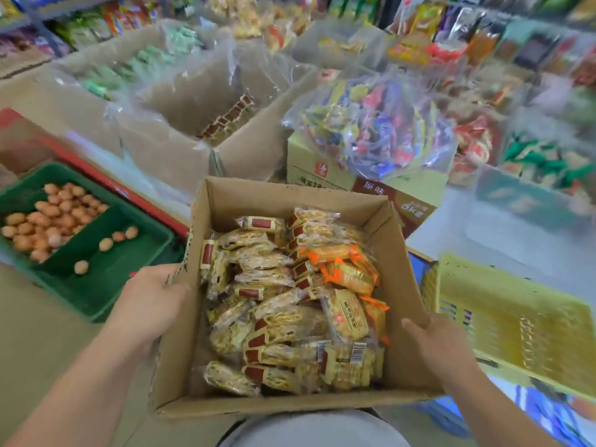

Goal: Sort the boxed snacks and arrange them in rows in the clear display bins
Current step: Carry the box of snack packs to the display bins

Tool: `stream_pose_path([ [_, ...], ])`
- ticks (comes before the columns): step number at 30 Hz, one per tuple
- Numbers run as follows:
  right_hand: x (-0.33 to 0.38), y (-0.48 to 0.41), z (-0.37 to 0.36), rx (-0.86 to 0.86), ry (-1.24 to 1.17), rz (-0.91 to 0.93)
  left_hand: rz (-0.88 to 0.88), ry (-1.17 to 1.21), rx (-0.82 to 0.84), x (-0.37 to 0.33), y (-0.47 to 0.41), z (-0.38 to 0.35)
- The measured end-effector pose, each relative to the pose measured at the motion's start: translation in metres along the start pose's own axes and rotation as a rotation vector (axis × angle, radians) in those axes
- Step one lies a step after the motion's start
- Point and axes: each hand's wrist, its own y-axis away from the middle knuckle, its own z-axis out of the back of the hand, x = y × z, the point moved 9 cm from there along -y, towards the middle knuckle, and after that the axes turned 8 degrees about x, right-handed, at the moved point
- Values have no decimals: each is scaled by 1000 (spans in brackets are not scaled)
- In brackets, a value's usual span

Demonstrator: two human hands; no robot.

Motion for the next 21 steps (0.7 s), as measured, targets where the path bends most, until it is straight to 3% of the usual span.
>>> stream_pose_path([
  [6, -13, -32, 7, 42, -63, -43, -31, -155, 79, -63, -70, -31],
  [12, 10, -36, -11, 195, -91, 60, -53, -219, 41, -88, -136, -30],
  [15, 21, -37, -12, 182, -110, 50, -89, -276, -14, -99, -169, -30],
  [21, 44, -36, -17, 95, -199, -4, -123, -342, 44, -105, -229, -39],
])
